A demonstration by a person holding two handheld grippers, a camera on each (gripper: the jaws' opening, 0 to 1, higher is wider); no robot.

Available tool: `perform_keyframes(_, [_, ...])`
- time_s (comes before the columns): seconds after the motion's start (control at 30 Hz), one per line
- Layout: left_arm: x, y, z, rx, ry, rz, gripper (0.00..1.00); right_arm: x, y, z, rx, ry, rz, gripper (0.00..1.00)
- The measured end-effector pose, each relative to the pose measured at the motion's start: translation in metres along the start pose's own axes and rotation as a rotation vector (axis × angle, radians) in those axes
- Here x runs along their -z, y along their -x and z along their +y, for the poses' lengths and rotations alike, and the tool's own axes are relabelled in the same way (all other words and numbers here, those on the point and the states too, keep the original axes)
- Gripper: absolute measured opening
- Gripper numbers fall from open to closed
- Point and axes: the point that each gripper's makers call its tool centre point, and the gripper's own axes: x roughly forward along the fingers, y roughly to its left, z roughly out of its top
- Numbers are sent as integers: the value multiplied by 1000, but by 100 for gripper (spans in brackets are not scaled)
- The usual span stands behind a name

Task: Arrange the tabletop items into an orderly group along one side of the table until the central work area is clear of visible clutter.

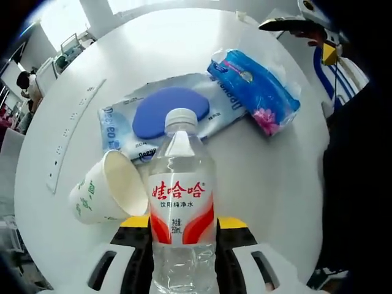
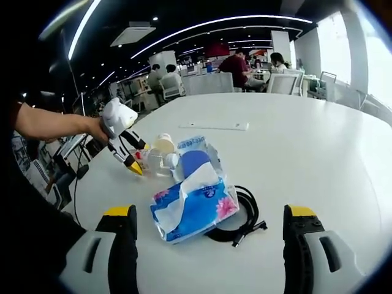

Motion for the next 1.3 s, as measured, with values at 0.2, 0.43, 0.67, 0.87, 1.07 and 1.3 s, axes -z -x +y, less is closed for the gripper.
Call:
perform_keyframes(0.2, [0,7,-4,-7,16,-17,34,-5,-2,3,-7,4,-11,96])
perform_keyframes(0.43, [-12,24,-5,-49,52,-91,34,-15,-6,11,-25,11,-29,94])
perform_keyframes(0.67, [-24,39,-12,-75,103,-174,34,-29,-10,21,-49,15,-53,90])
perform_keyframes(0.87, [-28,48,-18,-101,149,-226,34,-41,-13,29,-67,18,-77,87])
perform_keyframes(1.07, [-27,52,-20,-132,212,-289,34,-52,-18,41,-95,22,-96,85])
perform_keyframes(1.3, [-32,66,-25,-169,298,-377,34,-70,-22,52,-129,6,-135,82])
